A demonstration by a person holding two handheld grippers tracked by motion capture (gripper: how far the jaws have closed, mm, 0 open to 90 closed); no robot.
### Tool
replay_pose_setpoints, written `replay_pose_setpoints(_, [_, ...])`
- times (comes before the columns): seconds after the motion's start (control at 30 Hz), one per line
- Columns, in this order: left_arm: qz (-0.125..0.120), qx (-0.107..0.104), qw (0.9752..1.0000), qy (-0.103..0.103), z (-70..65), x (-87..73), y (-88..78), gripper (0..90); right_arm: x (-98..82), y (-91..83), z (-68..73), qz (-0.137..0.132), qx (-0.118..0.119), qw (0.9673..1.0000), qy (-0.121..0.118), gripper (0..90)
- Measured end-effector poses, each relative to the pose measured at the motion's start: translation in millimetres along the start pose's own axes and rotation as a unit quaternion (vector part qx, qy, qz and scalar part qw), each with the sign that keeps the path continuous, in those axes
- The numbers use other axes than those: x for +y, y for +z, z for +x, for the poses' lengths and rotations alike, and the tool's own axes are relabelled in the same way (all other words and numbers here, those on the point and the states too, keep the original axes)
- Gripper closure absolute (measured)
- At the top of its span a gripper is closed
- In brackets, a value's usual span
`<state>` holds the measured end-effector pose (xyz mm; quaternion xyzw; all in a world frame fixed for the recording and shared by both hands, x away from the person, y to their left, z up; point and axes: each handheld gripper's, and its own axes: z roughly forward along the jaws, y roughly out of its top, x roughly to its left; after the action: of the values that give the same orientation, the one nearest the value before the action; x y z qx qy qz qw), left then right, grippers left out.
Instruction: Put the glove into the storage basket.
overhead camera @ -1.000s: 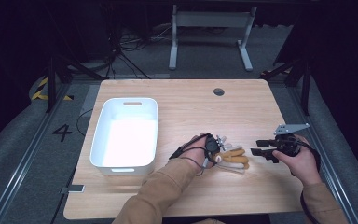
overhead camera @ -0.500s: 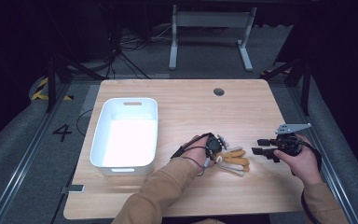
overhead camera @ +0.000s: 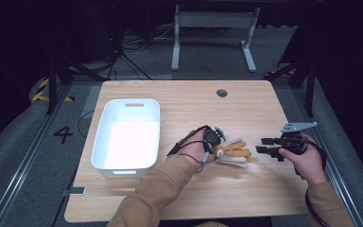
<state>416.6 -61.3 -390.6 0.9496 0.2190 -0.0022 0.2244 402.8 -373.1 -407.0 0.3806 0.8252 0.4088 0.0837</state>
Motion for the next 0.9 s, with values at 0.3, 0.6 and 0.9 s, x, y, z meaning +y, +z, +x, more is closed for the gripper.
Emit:
replay_pose_setpoints(0.3, [-0.006,0.010,0.9997,-0.021,5.4,-6.6,-27.8,75.4,3.4,6.4,-7.9,0.005,-0.001,1.0000,0.004,47.1])
replay_pose_setpoints(0.6, [-0.035,0.026,0.9966,-0.071,14.4,-19.7,-67.9,75.3,7.0,19.6,-15.2,0.012,0.007,0.9999,0.007,47.1])
replay_pose_setpoints(0.9, [-0.052,0.049,0.9913,-0.110,24.6,-32.1,-100.1,75.3,12.0,26.0,-15.7,0.013,0.014,0.9998,0.005,47.2])
